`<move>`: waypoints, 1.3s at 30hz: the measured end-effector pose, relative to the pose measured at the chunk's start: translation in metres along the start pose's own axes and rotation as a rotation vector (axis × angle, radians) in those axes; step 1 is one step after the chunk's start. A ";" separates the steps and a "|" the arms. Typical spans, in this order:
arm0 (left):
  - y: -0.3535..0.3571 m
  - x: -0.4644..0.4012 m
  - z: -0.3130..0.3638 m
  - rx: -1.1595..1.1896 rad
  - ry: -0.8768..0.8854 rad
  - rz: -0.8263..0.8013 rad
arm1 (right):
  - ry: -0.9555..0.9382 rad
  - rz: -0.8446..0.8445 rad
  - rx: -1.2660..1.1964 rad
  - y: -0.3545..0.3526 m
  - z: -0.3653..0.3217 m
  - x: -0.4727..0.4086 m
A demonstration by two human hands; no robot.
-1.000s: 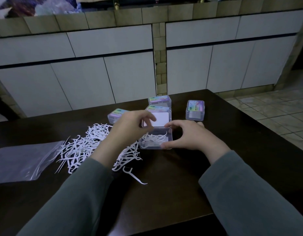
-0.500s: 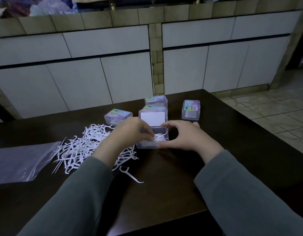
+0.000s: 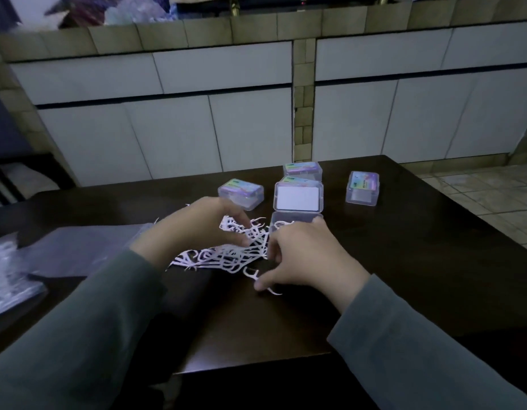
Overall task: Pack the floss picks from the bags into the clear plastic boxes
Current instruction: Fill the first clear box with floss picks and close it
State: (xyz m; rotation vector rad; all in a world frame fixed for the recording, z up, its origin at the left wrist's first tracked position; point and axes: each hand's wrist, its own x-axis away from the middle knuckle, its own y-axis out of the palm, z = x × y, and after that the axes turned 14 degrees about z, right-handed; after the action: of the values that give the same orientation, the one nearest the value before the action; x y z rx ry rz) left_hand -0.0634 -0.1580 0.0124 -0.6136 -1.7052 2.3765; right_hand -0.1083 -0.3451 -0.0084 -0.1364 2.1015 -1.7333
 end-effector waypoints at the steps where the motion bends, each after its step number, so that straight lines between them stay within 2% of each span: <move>1: -0.002 0.006 -0.008 -0.024 -0.031 -0.041 | -0.004 -0.018 0.025 0.002 -0.004 -0.003; 5: -0.004 0.025 -0.036 -0.116 -0.061 -0.097 | -0.019 -0.063 -0.022 0.006 -0.013 -0.016; 10: 0.004 0.039 -0.052 -0.062 -0.079 -0.055 | -0.093 -0.071 -0.002 0.005 -0.019 -0.033; 15: 0.005 0.040 -0.054 -0.086 -0.037 -0.027 | -0.151 0.060 0.073 0.012 -0.013 -0.044; 21: 0.006 0.041 -0.056 -0.148 0.006 -0.038 | -0.140 -0.015 0.065 0.015 -0.013 -0.051; 26: 0.002 0.047 -0.060 -0.089 0.103 0.076 | -0.209 0.079 0.071 0.025 -0.017 -0.049; 31: 0.009 0.050 -0.064 -0.200 0.172 0.132 | -0.276 0.159 0.097 0.031 -0.017 -0.046; 39: 0.023 0.052 -0.076 -0.252 0.368 0.375 | -0.288 0.312 0.049 0.031 -0.011 -0.041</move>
State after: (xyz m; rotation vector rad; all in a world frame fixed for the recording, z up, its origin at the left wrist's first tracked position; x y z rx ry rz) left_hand -0.0764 -0.0818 -0.0421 -1.4238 -1.8542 2.0860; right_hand -0.0693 -0.3144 -0.0259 -0.0380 1.7663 -1.4816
